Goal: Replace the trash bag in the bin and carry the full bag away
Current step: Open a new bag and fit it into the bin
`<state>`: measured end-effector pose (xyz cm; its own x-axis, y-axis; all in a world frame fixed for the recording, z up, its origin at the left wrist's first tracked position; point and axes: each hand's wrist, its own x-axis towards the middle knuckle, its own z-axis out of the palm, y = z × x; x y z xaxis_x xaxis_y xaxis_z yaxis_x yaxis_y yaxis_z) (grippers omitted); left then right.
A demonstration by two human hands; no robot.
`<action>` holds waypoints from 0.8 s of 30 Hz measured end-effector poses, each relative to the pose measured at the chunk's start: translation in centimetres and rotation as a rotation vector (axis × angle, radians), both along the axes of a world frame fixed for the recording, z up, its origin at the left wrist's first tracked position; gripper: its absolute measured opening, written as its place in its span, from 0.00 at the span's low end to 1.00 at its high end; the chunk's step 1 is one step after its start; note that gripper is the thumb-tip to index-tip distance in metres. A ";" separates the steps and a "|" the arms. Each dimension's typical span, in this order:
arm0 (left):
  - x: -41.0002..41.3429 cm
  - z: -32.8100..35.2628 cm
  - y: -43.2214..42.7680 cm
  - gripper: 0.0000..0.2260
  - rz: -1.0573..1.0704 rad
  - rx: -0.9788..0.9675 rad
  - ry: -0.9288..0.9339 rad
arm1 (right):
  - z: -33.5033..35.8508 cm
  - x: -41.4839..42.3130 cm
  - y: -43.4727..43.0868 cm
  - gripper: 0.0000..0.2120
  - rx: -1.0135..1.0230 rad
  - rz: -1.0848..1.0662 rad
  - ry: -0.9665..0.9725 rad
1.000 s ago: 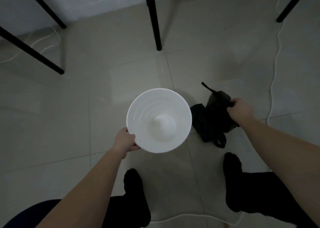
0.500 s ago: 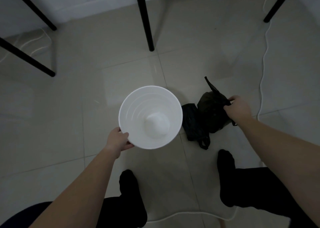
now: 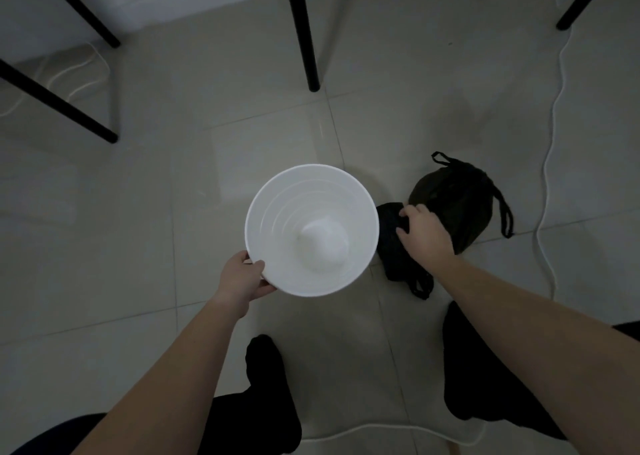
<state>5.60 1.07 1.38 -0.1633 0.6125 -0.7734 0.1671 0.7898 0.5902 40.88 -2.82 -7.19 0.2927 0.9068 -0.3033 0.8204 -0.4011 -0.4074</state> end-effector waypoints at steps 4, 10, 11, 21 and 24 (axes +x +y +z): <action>-0.7 -0.2 0.1 0.09 0.033 0.009 -0.025 | -3.9 -0.6 -1.0 0.26 -0.177 -0.074 0.067; -1.4 -0.6 0.5 0.12 0.007 -0.008 -0.061 | -8.8 -2.0 -1.8 0.36 -0.345 -0.127 0.111; -1.5 -0.6 0.6 0.13 -0.002 -0.009 -0.066 | -9.3 -2.4 -1.8 0.37 -0.370 -0.127 0.100; -2.0 -1.5 0.7 0.17 -0.012 -0.018 -0.089 | -12.8 -3.4 -1.9 0.41 -0.474 -0.091 -0.090; -2.2 -1.6 0.7 0.17 -0.018 -0.017 -0.086 | -13.3 -3.2 -2.3 0.39 -0.418 -0.093 -0.093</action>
<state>3.39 1.81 -0.21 -0.0844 0.6011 -0.7947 0.1305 0.7973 0.5893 37.67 -5.08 -20.51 0.4106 0.6805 -0.6069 0.7989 -0.5893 -0.1204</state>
